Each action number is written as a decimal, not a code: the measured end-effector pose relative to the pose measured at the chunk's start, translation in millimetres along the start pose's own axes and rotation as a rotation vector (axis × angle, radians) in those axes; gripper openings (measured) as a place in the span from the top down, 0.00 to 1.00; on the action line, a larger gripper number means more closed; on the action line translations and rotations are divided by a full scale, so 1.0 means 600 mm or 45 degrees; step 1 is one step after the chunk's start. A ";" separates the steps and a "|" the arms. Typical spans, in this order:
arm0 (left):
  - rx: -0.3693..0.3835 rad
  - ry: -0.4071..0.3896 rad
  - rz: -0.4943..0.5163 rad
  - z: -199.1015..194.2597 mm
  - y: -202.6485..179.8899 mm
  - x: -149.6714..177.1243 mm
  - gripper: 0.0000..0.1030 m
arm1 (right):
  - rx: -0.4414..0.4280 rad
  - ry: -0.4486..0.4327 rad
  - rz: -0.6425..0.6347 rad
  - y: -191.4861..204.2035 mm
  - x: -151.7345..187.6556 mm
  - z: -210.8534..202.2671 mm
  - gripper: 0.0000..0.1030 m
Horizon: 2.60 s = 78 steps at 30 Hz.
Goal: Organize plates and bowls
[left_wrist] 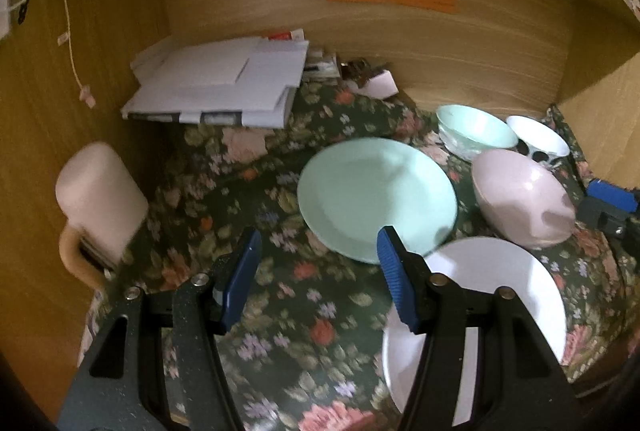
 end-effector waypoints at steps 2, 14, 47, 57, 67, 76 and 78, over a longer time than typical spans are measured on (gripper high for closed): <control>0.002 0.002 0.004 0.010 0.003 -0.008 0.42 | -0.002 -0.013 -0.011 0.001 -0.012 0.005 0.42; 0.008 0.088 -0.034 0.094 0.021 -0.034 0.42 | -0.028 0.061 -0.048 -0.010 -0.066 0.095 0.41; 0.140 0.343 -0.043 0.247 0.008 -0.005 0.51 | -0.084 0.601 -0.036 -0.085 -0.073 0.340 0.57; 0.174 0.384 -0.009 0.270 -0.022 0.001 0.69 | -0.078 0.717 -0.061 -0.083 -0.066 0.373 0.68; 0.123 0.403 -0.061 0.270 0.011 0.008 0.71 | -0.139 0.714 -0.082 -0.023 -0.055 0.371 0.69; 0.049 0.405 -0.100 0.252 0.074 0.035 0.71 | -0.222 0.726 -0.126 0.069 -0.027 0.366 0.69; 0.037 0.399 -0.093 0.248 0.082 0.040 0.71 | -0.227 0.722 -0.122 0.079 -0.022 0.364 0.69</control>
Point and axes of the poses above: each gripper's, at about its wrist camera, not at the fingertips, and z roughly the way its jaws point, y to its left, x to its underside, the point moved 5 cm from there along z, roughly the way its jaws point, and after that the axes turned 8 degrees about -x, right-handed, at the moved point
